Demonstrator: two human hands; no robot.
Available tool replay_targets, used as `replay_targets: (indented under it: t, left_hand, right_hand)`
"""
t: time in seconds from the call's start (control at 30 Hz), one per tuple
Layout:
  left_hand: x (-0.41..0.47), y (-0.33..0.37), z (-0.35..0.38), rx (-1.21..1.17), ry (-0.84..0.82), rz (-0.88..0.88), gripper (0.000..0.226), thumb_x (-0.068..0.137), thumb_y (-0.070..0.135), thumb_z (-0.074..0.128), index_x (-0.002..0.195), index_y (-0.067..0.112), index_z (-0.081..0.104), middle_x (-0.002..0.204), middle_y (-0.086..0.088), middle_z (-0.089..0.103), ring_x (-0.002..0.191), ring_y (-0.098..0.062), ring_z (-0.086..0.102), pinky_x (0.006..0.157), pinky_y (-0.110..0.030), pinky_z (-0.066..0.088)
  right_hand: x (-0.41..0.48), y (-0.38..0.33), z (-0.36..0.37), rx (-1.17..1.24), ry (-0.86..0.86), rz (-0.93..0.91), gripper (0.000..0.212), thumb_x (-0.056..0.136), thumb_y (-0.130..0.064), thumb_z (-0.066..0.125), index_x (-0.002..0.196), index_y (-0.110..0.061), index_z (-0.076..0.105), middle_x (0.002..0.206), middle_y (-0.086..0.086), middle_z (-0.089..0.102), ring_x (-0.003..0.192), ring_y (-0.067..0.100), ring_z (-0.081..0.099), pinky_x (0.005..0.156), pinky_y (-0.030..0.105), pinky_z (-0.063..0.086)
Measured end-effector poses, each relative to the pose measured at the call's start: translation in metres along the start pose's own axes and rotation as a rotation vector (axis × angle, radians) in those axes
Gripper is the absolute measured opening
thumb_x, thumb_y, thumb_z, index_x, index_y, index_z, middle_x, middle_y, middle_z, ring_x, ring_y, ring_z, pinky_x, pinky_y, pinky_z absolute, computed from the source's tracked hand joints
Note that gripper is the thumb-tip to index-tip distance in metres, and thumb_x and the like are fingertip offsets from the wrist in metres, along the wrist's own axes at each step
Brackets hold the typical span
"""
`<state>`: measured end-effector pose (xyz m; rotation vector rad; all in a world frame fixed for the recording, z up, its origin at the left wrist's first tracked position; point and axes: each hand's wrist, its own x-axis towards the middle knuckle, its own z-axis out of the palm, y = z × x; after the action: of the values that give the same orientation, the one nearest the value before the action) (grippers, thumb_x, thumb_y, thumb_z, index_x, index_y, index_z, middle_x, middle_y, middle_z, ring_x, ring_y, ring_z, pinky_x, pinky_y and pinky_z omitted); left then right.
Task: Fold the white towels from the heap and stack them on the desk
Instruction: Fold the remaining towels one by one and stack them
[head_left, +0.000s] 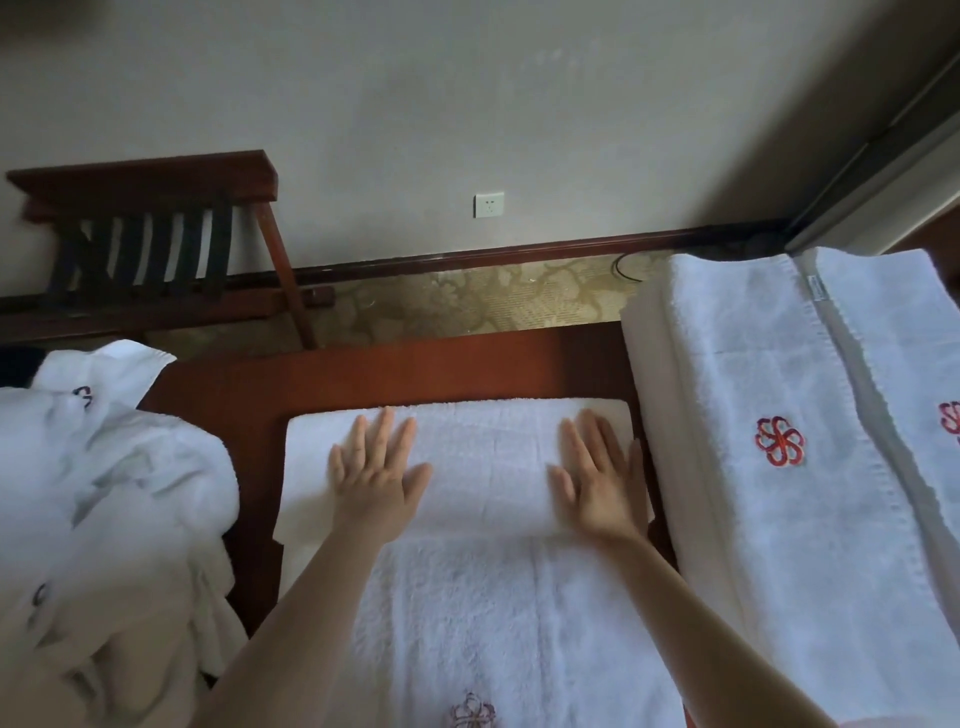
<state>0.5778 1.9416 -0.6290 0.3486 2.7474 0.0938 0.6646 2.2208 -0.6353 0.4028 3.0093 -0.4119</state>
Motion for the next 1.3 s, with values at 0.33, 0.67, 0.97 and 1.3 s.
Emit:
replay_targets:
  t: [0.33,0.67,0.97,1.3]
  left_hand:
    - [-0.008,0.037,-0.017,-0.082,0.194,0.151,0.056,0.091,0.023,0.041,0.146,0.011,0.038,0.159,-0.008,0.019,0.147,-0.029,0.012,0.112,-0.061,0.016]
    - [-0.044,-0.045,0.0,-0.05,0.228,-0.024,0.068,0.096,0.053,0.012,0.146,0.014,0.036,0.155,-0.008,0.027,0.145,-0.029,0.02,0.115,-0.049,0.018]
    - [-0.048,-0.056,-0.007,-0.059,0.189,-0.15,0.069,0.093,0.045,0.014,0.146,0.007,0.035,0.157,-0.016,0.02,0.146,-0.033,0.014,0.114,-0.056,0.012]
    - [-0.033,-0.002,-0.041,-0.19,0.234,0.095,0.023,0.084,0.009,0.058,0.105,-0.001,0.063,0.111,-0.015,0.057,0.103,-0.032,0.053,0.081,-0.042,0.046]
  right_hand:
    - [0.005,-0.041,-0.012,0.02,-0.075,-0.177,0.06,0.1,-0.043,0.025,0.154,-0.019,0.011,0.16,-0.002,0.0,0.149,0.019,-0.001,0.116,0.044,-0.01]
    - [0.006,-0.078,0.014,-0.06,-0.19,-0.227,0.059,0.101,-0.05,0.022,0.153,-0.031,-0.002,0.159,-0.004,-0.012,0.146,0.013,-0.017,0.116,0.04,-0.017]
    - [0.008,-0.082,0.009,-0.065,-0.213,-0.229,0.059,0.101,-0.047,0.024,0.154,-0.028,0.005,0.161,-0.003,-0.007,0.147,0.015,-0.013,0.117,0.041,-0.013]
    - [-0.002,-0.075,-0.04,0.13,-0.042,-0.143,0.043,0.095,-0.023,0.049,0.137,-0.012,0.047,0.125,0.007,0.055,0.114,0.026,0.05,0.092,0.037,0.041]
